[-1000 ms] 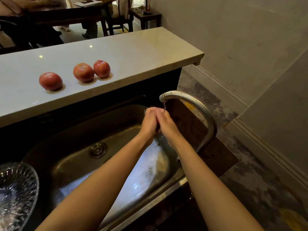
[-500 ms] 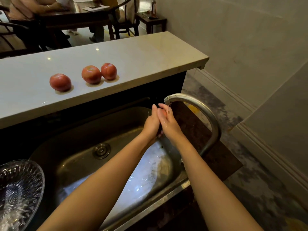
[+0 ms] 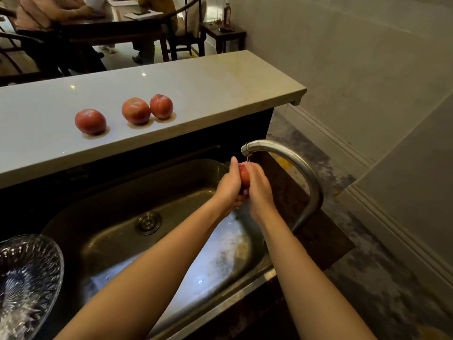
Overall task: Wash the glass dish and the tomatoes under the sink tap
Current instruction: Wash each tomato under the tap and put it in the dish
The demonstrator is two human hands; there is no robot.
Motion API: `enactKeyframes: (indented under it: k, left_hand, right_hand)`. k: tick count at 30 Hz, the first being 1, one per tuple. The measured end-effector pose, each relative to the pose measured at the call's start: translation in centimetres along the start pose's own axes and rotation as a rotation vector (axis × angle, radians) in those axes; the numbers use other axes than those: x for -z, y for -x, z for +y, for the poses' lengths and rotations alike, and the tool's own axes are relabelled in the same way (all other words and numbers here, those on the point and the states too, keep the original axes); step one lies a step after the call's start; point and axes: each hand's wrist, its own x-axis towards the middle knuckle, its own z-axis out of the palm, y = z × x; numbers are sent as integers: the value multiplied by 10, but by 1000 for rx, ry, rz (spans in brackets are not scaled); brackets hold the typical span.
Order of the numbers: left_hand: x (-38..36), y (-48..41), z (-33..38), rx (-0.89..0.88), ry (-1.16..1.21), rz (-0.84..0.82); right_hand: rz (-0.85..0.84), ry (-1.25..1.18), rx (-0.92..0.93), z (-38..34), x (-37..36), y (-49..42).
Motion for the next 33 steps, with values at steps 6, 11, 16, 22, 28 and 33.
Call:
enactKeyframes:
  k: [6, 11, 16, 22, 28, 33]
  left_hand:
    - [-12, 4, -13, -73, 76, -49]
    - [-11, 2, -15, -148, 148, -24]
    - [-8, -2, -4, -93, 237, 57]
    - [-14, 0, -9, -58, 175, -187]
    - [-9, 0, -7, 39, 494, -109]
    - [-14, -4, -4, 91, 651, -44]
  right_hand:
    - [153, -72, -67, -3, 5, -5]
    - [60, 57, 82, 4, 6, 0]
    - [-151, 224, 226, 8, 12, 6]
    - [180, -13, -28, -10, 13, -2]
    - [-43, 135, 57, -2, 16, 3]
    - [-17, 0, 71, -8, 15, 8]
